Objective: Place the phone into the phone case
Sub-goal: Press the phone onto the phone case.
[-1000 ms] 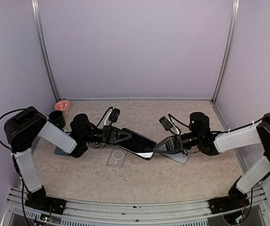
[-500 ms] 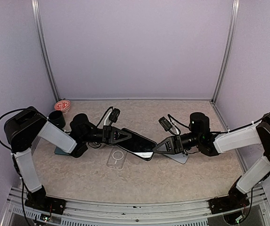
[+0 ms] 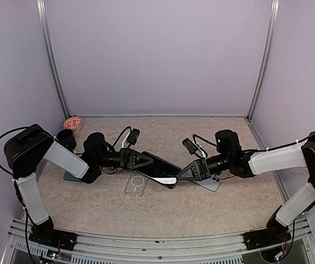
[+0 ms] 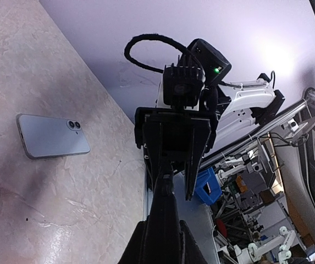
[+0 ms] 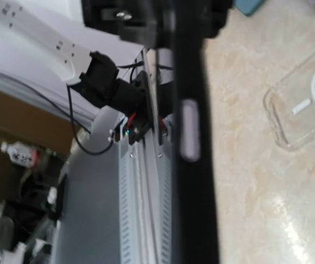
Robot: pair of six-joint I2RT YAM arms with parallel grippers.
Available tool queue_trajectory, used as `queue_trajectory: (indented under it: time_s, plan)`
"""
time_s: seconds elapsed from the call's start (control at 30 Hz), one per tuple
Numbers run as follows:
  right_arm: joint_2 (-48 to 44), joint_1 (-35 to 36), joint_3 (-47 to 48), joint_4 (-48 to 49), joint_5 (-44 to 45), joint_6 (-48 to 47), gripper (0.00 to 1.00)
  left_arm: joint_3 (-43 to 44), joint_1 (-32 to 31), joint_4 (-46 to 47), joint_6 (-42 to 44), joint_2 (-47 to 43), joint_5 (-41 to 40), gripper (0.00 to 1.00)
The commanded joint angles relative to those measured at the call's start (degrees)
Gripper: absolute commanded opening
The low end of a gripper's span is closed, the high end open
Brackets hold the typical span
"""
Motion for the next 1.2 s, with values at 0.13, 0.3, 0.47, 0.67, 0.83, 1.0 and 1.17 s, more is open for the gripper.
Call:
queue_trajectory:
  time_s: [0.13, 0.3, 0.47, 0.67, 0.83, 1.0, 1.17]
  plan:
    - [-3.3, 0.3, 3.8, -1.4, -1.9, -5.4, 0.46, -0.9, 0.5, -2.3, 0.5, -0.4, -1.6, 0.0]
    - [-1.5, 0.1, 4.2, -1.0, -2.0, -4.6, 0.46, -0.8, 0.0, -2.6, 1.6, -0.7, -0.9, 0.0]
    - [-0.1, -1.5, 5.0, -3.1, -0.1, -3.8, 0.47, -0.8, -0.6, -2.6, 2.3, -1.0, -0.3, 0.0]
    - [0.1, -3.8, 5.8, -8.1, 2.3, -5.8, 0.53, -0.9, -0.9, -1.7, 1.9, -2.2, -0.3, 0.0]
    - [-0.6, -3.9, 6.7, -12.2, 2.9, -9.4, 0.62, -0.8, -1.1, -0.8, 1.4, -2.3, -0.3, 0.0]
    - [1.0, -3.9, 7.3, -12.2, 0.8, -10.0, 0.63, 0.4, -2.3, -1.4, 1.7, -1.2, 1.4, 0.0]
    - [2.0, -3.0, 7.5, -11.5, -1.3, -10.1, 0.63, 2.0, -3.6, -5.6, 4.5, -0.7, 2.1, 0.0]
